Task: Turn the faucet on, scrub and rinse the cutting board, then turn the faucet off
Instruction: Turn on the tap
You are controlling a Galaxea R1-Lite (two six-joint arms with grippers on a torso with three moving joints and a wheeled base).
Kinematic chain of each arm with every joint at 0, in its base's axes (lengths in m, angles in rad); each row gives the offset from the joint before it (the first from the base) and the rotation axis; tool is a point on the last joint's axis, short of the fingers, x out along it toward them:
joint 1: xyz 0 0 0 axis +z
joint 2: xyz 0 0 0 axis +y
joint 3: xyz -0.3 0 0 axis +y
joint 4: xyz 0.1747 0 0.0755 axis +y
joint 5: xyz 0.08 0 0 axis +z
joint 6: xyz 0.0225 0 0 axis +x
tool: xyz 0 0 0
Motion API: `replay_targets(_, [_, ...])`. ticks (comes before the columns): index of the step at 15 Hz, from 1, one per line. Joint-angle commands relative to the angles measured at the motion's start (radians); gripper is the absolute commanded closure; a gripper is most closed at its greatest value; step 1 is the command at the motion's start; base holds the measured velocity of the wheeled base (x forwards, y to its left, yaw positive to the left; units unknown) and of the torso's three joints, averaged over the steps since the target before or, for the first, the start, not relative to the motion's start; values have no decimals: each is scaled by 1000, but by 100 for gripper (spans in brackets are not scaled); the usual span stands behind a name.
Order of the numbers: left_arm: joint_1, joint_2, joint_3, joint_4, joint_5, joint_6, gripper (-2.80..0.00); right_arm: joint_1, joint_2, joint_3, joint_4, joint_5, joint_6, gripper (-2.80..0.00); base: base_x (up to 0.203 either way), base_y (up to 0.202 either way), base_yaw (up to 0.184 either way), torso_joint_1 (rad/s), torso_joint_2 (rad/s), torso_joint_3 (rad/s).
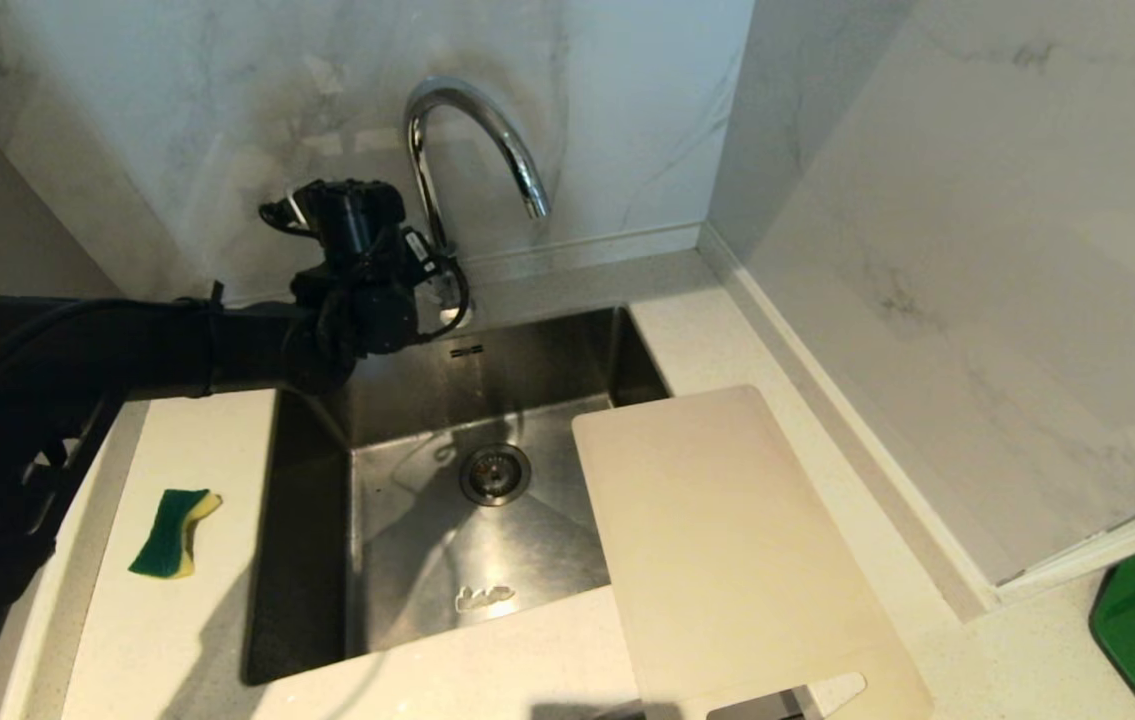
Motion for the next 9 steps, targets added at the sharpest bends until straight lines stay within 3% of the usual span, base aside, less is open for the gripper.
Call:
replay_targets(1, [-7,44,0,-35,54,-3,-280,0,0,1,-1,0,1,0,0,0,0,0,0,0])
replay_targets(9, [-24,115,-3,-136,127,-7,-280,0,0,-1,1,0,2,0,0,0,0,0,0,0])
